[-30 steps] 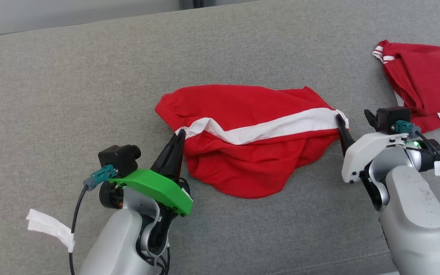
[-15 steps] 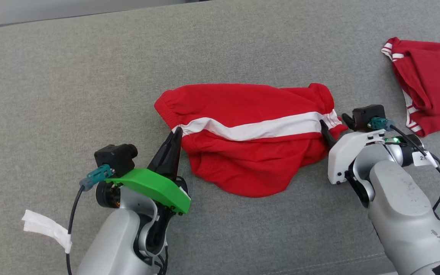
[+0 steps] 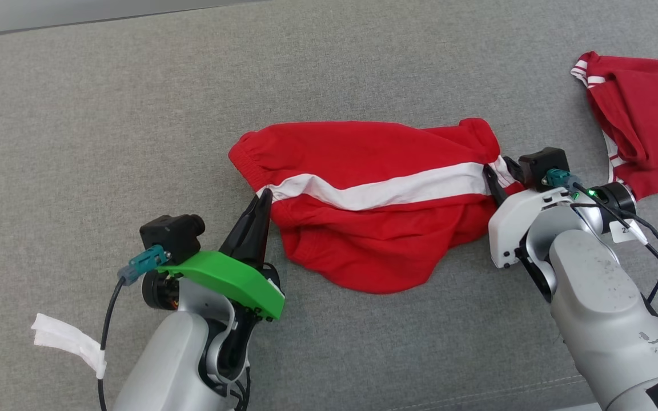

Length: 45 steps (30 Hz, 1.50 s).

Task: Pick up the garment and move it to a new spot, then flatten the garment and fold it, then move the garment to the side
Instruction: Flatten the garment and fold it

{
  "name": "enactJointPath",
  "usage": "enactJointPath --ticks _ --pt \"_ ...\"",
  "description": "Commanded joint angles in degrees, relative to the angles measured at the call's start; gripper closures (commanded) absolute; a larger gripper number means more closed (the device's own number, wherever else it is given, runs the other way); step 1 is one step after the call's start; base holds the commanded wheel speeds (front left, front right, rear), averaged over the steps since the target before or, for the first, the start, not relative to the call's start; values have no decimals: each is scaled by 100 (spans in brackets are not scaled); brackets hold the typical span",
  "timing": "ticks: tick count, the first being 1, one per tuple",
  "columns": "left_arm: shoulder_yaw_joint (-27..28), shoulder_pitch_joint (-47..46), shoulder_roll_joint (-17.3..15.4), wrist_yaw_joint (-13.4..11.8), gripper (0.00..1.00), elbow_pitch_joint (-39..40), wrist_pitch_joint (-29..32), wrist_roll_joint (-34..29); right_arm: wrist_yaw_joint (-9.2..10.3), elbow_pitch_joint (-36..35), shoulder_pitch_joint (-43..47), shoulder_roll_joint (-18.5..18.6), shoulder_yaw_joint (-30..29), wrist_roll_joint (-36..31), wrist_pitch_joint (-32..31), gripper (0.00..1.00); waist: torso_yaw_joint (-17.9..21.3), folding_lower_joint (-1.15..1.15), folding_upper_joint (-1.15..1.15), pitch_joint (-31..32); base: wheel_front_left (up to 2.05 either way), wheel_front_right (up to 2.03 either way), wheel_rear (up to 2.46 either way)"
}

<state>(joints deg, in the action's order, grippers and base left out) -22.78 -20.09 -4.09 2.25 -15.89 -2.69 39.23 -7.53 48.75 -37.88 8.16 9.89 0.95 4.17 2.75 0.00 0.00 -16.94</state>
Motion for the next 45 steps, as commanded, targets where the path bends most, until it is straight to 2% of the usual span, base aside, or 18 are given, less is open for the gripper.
enactJointPath --ticks 1,9,14,16,19,20,21,28,36,45 --pt "-11 -28 -34 -18 100 7 -33 24 9 4 -12 -1 -14 -95 55 58 0 0 0 -1 0 0 0" --pt "-29 -39 -51 -27 100 11 -37 46 9 -132 247 -177 -98 -426 160 58 8 0 0 -10 0 0 0" --pt "-35 -60 -72 -41 100 15 -30 55 9 -216 367 -274 -125 -492 121 63 29 0 0 -28 0 0 0" --pt "-41 -75 -79 -41 100 17 -28 54 9 -253 381 -281 -161 -536 109 67 34 0 0 -38 0 0 0" --pt "-48 -88 -88 -40 100 12 -40 59 9 -341 375 -284 -250 -601 130 80 37 0 0 -37 0 0 0" --pt "-50 -92 -92 -42 100 11 -46 58 9 -369 371 -285 -282 -626 140 95 38 0 0 -32 0 0 0" --pt "-51 -96 -97 -44 100 11 -54 58 9 -408 373 -290 -321 -641 156 100 38 0 0 -22 0 0 0" --pt "-1 -87 -200 -64 100 126 -154 -1 9 -781 492 -333 -530 -445 302 100 44 0 0 169 0 0 0" --pt "210 124 -529 -151 100 799 -205 3 9 -1967 816 -257 -582 264 407 100 109 0 0 678 0 0 0" --pt "635 454 -1058 -438 100 2483 -80 -11 9 -4169 1526 -136 -725 770 115 100 233 0 0 1349 0 0 0"
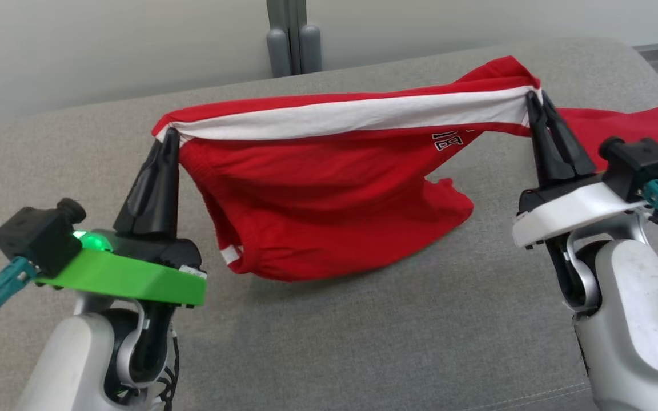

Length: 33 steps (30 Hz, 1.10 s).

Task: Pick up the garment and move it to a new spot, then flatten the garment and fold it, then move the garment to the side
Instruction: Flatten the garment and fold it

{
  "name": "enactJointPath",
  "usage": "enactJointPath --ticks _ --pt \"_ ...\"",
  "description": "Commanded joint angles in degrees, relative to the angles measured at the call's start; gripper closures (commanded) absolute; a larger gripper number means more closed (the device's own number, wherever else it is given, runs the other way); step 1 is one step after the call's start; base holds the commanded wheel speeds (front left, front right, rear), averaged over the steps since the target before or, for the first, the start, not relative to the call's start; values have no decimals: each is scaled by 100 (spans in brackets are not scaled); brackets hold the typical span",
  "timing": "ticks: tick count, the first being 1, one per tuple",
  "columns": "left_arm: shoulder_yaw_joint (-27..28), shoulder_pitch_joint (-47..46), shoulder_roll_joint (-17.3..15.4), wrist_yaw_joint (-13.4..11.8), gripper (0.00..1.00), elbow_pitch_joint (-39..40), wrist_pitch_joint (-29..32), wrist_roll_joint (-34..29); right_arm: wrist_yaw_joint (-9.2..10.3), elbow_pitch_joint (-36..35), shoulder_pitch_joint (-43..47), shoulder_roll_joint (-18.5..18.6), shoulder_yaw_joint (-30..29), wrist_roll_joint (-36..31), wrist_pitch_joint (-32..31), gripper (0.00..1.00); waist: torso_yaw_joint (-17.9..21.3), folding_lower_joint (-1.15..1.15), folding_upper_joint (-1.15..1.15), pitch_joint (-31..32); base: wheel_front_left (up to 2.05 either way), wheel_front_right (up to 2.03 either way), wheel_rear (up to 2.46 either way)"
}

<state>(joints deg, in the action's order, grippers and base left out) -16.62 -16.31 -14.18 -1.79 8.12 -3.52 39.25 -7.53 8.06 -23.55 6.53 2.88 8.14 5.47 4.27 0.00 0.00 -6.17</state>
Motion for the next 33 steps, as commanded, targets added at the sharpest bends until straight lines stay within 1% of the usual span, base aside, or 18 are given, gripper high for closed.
enactJointPath --ticks 1,3,9,13,15,18,20,24,26,29,33 --pt "57 100 -95 -75 100 268 45 -35 9 -324 167 24 -38 73 -57 100 91 0 0 321 0 0 0" --pt "133 158 -207 -185 100 727 141 -72 9 -870 358 18 -57 98 -187 100 119 0 0 431 0 0 0" --pt "313 70 -527 -420 100 1822 516 -227 9 -2187 741 -35 -108 129 -540 100 177 0 0 556 0 0 0" --pt "393 -102 -702 -508 100 2175 838 -203 9 -2678 854 -66 -112 128 -767 100 191 0 0 485 0 0 0" --pt "404 -208 -759 -511 100 2132 994 -128 9 -2703 871 -82 -100 141 -872 100 188 0 0 393 0 0 0" --pt "403 -445 -824 -423 100 1817 1158 -32 9 -2434 681 -91 -20 236 -975 100 177 0 0 183 0 0 0" --pt "387 -685 -857 -336 100 1490 1243 21 9 -2103 434 -108 71 336 -969 100 183 0 0 -18 0 0 0" --pt "284 -1525 -922 -82 100 685 1363 -25 9 -1154 -458 -115 201 380 -765 100 188 0 0 -476 0 0 0" --pt "245 -2089 -913 38 100 244 1369 -124 8 -676 -1078 -106 188 240 -556 100 189 0 0 -692 0 0 0" --pt "204 -3034 -807 187 100 -400 1185 -311 9 34 -2035 -163 49 -15 -87 100 169 0 0 -961 0 0 0" --pt "251 -3830 -564 262 100 -1072 812 -365 9 779 -2876 -258 -105 -328 494 100 128 0 0 -1250 0 0 0"
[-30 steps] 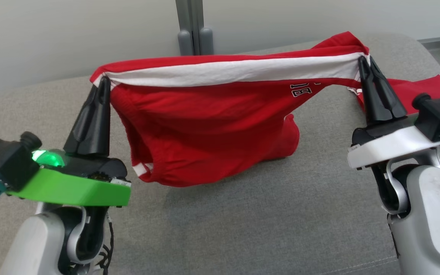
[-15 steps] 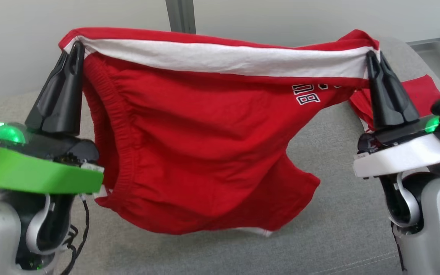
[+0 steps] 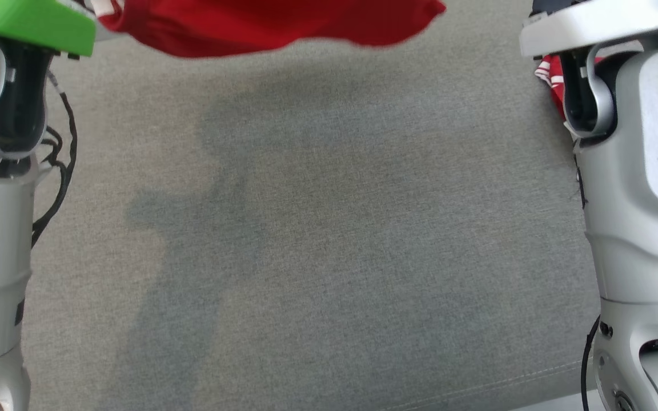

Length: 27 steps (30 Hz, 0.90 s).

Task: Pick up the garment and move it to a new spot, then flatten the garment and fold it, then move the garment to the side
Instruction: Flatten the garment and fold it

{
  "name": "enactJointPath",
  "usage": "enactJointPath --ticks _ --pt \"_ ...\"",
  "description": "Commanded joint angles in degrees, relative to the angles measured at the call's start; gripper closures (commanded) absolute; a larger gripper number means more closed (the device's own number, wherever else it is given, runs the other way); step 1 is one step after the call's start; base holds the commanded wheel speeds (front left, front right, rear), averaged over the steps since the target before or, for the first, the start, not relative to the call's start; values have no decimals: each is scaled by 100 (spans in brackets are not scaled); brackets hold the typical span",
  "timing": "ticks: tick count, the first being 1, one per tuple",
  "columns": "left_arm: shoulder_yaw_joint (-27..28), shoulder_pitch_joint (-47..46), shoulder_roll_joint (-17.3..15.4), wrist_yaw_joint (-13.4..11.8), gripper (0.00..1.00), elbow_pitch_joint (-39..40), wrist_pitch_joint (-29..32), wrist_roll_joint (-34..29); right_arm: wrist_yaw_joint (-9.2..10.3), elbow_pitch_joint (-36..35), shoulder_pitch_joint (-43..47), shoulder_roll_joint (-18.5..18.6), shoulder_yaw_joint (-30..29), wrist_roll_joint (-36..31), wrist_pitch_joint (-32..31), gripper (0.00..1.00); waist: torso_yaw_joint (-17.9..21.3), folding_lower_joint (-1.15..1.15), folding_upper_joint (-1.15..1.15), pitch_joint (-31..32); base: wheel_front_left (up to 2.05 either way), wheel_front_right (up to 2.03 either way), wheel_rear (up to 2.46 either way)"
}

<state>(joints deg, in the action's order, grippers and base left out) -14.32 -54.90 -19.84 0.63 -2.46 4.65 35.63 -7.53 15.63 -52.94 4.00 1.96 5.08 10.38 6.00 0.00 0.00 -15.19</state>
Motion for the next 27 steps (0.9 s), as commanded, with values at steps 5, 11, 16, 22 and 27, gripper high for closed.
enactJointPath --ticks 5,11,16,22,27 --pt "-108 177 246 175 100 -755 -423 53 9 927 30 -83 -11 -145 366 100 -141 0 0 -653 0 0 0" --pt "-345 1016 323 349 100 -1231 -953 -34 9 1664 535 -96 134 36 487 100 -160 0 0 -809 0 0 0" --pt "-379 1883 360 392 100 -1117 -1445 61 9 1231 1229 -98 66 368 484 100 -128 0 0 -694 0 0 0" --pt "-412 2749 407 281 100 -635 -1718 60 9 589 2063 -102 -77 421 482 100 -107 0 0 -324 0 0 0" --pt "-441 3548 473 121 100 28 -1827 75 9 -159 2847 -100 -152 544 482 100 -56 0 0 107 0 0 0"
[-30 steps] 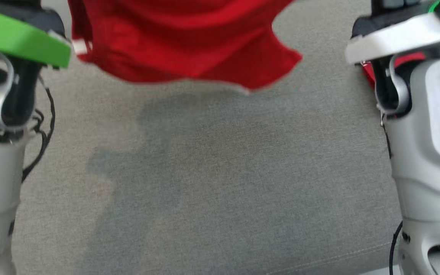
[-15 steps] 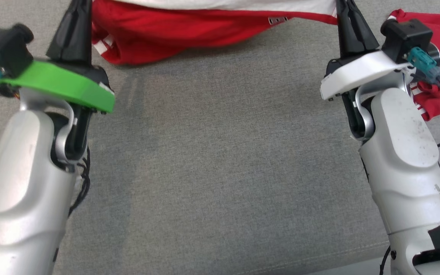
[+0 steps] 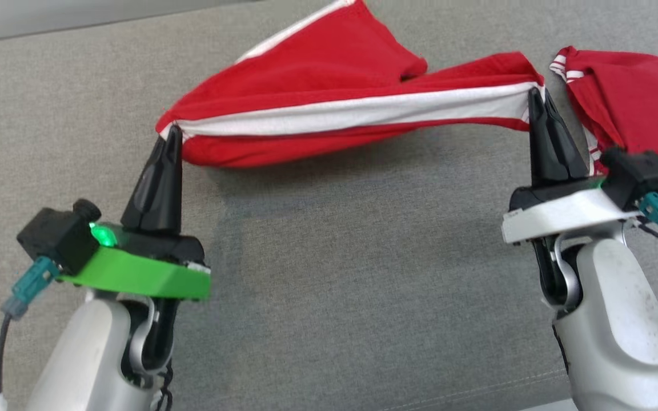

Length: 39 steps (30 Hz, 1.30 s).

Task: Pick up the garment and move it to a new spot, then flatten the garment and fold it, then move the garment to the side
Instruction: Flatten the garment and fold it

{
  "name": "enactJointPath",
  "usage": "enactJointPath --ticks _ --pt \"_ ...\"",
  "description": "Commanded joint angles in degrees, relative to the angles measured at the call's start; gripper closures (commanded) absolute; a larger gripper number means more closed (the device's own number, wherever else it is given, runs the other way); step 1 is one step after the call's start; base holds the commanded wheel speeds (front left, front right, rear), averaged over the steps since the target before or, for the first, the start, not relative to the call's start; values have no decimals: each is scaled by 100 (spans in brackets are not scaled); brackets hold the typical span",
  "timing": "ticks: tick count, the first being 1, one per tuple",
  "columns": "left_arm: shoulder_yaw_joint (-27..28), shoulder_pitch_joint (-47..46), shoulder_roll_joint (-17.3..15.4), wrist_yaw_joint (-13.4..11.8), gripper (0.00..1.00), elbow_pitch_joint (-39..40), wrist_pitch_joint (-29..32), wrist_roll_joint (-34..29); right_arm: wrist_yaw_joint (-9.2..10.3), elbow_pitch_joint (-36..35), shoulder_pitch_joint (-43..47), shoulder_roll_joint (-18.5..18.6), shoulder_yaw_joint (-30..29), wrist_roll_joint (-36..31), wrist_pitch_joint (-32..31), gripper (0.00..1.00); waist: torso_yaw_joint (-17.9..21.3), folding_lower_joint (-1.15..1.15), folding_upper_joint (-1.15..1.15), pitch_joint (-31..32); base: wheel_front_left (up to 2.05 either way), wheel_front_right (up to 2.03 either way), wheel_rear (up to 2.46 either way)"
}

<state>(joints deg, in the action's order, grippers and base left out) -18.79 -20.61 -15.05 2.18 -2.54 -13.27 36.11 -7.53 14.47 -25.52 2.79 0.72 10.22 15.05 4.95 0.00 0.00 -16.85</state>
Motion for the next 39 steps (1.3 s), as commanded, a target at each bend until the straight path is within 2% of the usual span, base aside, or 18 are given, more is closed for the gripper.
enactJointPath --ticks 1,10,15,19,23,30,39 --pt "-16 267 -7 -67 100 158 -40 18 9 -176 256 21 -37 55 15 100 64 0 0 357 0 0 0" --pt "-148 1877 -50 -631 100 1572 202 130 9 -1367 1742 20 -99 160 -173 100 197 0 0 822 0 0 0" --pt "-299 2297 84 -793 100 1628 342 247 9 -1451 1969 18 -212 141 -445 100 88 0 0 751 0 0 0" --pt "-494 2208 295 -794 100 1306 444 359 9 -1130 1729 18 -245 65 -591 100 -99 0 0 579 0 0 0" --pt "-560 1879 497 -672 100 852 444 486 9 -652 1345 19 -274 -51 -694 100 -358 0 0 368 0 0 0" --pt "-497 1020 837 -514 100 -191 487 729 9 360 251 266 -127 -220 -804 100 -812 0 0 31 0 0 0" --pt "-471 -72 1106 -400 100 -1544 286 928 9 1848 -1160 487 115 -291 -782 100 -1191 0 0 -449 0 0 0"
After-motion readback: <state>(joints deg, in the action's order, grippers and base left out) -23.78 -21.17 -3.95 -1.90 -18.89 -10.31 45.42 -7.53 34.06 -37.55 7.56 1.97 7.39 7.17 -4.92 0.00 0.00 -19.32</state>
